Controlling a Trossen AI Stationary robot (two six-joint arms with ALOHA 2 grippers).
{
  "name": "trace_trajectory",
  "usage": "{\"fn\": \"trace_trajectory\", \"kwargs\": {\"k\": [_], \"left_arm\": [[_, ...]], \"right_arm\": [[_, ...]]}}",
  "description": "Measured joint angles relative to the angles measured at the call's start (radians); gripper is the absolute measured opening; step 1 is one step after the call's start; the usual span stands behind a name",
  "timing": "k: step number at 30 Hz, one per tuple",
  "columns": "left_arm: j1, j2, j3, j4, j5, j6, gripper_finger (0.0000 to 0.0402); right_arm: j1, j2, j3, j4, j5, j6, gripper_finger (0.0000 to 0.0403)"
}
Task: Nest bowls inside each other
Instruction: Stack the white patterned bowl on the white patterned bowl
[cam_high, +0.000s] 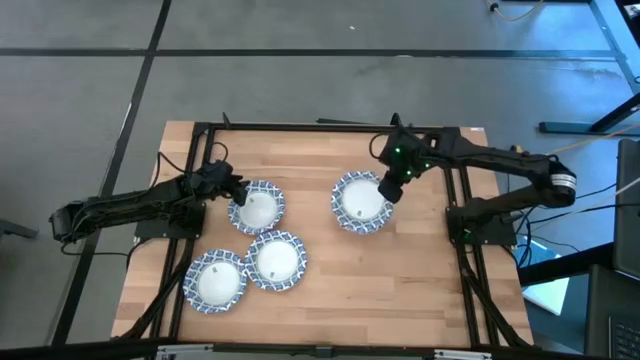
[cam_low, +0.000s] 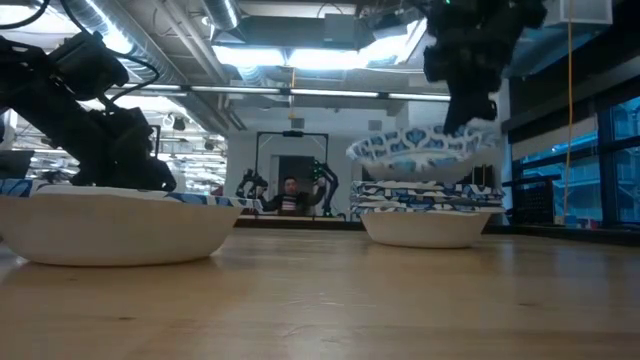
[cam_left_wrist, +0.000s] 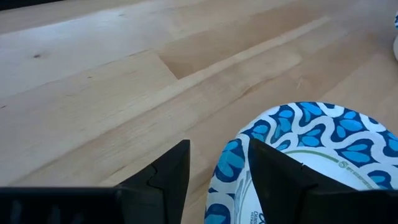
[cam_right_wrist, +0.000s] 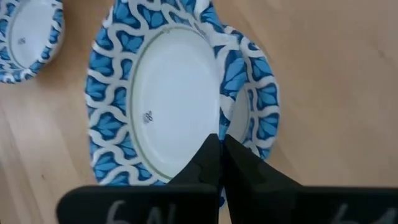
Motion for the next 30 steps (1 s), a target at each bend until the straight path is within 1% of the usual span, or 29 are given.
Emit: {"fn": "trace_trajectory", "kwargs": {"k": [6,13,18,21,23,26,30], "left_arm": [[0.0,0.0,0.0,0.0,0.0,0.002,0.0157],[0.0,0.0,0.0,0.0,-0.001,0.002,0.0157],[0.0,0.0,0.0,0.0,-0.006,0.002,0.0157],[0.0,0.0,0.0,0.0,-0.007,0.002,0.0157],[0.0,0.0,0.0,0.0,-0.007,0.002,0.0157],[0.0,0.0,0.0,0.0,-0.008,0.002,0.0157],[0.0,0.0,0.0,0.0,-0.008,0.002,0.0157]], "right_arm": [[-0.038,-0.045,-0.166,0.194,-0.043,0.021,0.0008],[-0.07,-0.048,-0.286,0.221,-0.055,0.032,0.0008],[-0.07,-0.047,-0.311,0.27,-0.055,0.032,0.0013],[-0.07,-0.047,-0.311,0.294,-0.053,0.027,0.0021],[-0.07,-0.047,-0.311,0.307,-0.034,0.031,0.0029],[-0.07,-0.047,-0.311,0.31,-0.031,0.023,0.0047],[-0.07,-0.047,-0.311,0.31,-0.035,0.003,0.0084]]}}
